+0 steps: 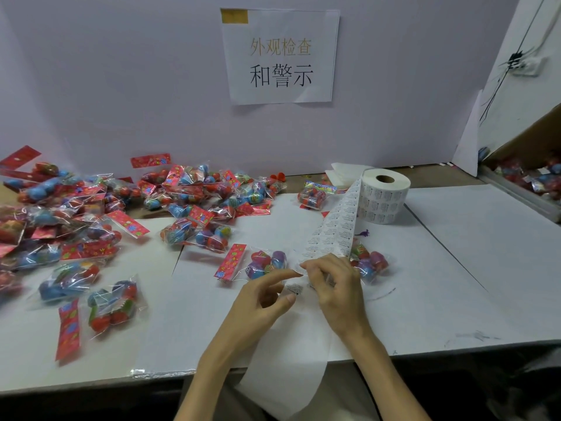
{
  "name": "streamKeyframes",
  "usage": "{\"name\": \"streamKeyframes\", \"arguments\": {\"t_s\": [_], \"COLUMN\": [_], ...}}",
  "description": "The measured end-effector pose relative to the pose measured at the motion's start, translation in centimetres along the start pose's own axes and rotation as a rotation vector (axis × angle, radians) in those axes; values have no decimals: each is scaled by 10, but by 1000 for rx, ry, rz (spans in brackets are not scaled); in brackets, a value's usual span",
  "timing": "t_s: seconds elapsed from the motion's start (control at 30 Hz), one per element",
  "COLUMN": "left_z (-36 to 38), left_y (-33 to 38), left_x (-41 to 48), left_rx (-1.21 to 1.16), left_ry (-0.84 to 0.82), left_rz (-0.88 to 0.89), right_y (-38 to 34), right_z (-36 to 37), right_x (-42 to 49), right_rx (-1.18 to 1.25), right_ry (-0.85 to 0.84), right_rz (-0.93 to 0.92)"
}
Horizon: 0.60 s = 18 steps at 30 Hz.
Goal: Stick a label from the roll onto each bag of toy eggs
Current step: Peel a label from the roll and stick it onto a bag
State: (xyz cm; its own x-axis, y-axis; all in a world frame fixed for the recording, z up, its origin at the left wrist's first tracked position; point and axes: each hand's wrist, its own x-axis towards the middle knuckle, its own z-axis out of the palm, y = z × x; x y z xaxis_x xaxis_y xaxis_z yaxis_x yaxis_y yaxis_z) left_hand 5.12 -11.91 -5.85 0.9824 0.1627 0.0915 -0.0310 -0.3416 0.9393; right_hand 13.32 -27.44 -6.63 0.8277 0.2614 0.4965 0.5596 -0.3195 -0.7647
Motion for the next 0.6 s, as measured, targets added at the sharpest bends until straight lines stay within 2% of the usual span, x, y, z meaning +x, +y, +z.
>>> {"name": "streamKeyframes", "arguments": {"t_s": [0.43,0.6], "left_z": [1,2], "left_y": [-2,-7], "left_x": [0,1], "left_rx": [25,58], "left_ry": [30,173], "left_rz": [-20,84], "right_y": [5,3], "right_z": [0,0], "right_x": [1,0], "right_rx": [-26,-23], "right_ry": [55,118], "right_rz": [-107,-155]}}
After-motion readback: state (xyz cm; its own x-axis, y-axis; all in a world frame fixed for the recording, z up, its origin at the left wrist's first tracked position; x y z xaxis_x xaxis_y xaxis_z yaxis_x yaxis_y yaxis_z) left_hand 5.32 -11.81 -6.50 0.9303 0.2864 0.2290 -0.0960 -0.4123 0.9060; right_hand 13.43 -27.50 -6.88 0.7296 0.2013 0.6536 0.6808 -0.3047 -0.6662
